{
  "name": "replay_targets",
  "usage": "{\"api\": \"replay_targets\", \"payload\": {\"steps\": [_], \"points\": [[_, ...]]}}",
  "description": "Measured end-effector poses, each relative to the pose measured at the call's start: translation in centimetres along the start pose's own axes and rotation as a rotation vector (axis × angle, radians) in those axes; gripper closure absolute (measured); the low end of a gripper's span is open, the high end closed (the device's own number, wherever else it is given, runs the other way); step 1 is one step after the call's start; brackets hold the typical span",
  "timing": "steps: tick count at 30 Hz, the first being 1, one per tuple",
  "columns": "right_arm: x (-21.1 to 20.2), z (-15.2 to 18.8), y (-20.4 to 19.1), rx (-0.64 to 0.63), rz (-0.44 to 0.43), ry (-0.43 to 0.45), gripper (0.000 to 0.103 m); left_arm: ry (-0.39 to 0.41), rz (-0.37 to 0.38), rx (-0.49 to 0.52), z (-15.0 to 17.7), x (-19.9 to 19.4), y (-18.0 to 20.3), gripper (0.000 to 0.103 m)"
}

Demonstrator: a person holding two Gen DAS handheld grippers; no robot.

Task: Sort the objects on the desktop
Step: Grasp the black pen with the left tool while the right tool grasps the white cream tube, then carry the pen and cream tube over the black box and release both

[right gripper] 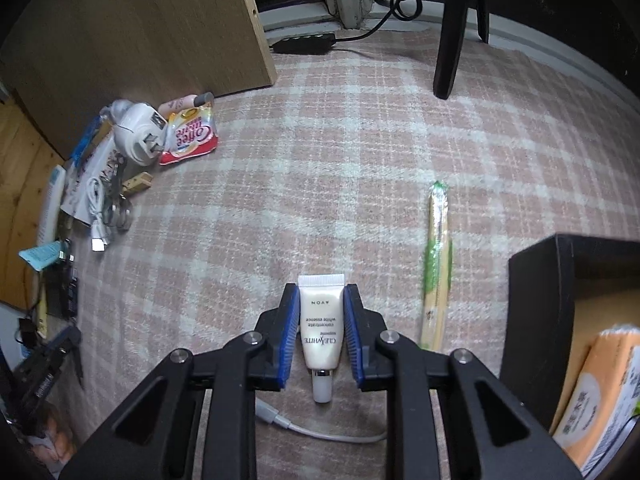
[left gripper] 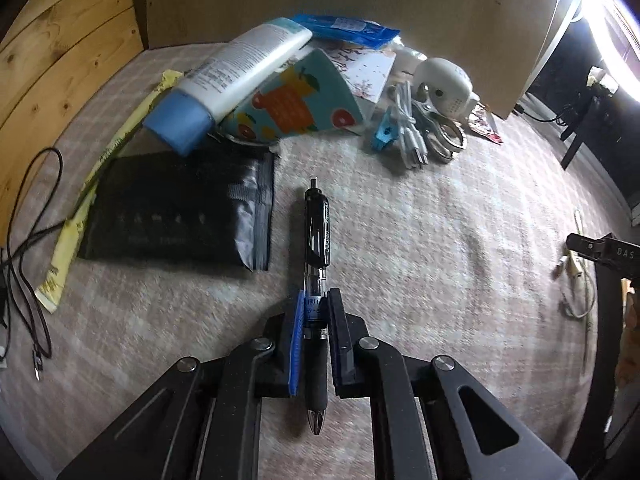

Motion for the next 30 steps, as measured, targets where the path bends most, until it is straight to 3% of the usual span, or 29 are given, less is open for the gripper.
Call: {"api": "replay_targets", "payload": {"steps": [7, 12, 15, 18, 24, 30], "points": [[-3.0, 2.4, -0.3, 0.004, -0.022, 0.071, 0.081, 0.010, 0.064, 0.019, 1.8, -2.4, 2.3, 0.093], [-5.9, 1.3, 0.3, -0.001, -0.019, 0.117, 0.081, 0.037, 0.106, 0.055, 1.2, -4.3, 4.5, 0.093], [-6.6, 0.3, -0.8, -0.011, -0.009, 0.145, 0.081, 0.050, 0.131, 0.086, -0.3, -4.6, 8.2, 0.093], [-7.1, 0.1, -1.2, -0.008, -0.007, 0.169, 0.081, 0.059, 0.163, 0.123, 0.2, -6.2, 10.1, 0.093], [-10.6, 2.0, 0.3, 0.030, 0.019, 0.220, 0.081, 0.058, 0.225, 0.208, 2.0, -7.3, 14.5, 0.093], [-14.5, 5.8, 4.2, 0.110, 0.081, 0.262, 0.081, 0.039, 0.304, 0.321, 5.3, -9.4, 20.3, 0.093]]}}
Point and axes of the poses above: each gripper's, at about its wrist camera, not at the fingertips, and x roughly the way its jaws point, y to its right, z to its underside, the point moved 6 cm from there along x, roughly the way its jaws point, and after that the axes turned 14 degrees about -x, right-handed, at the moved point
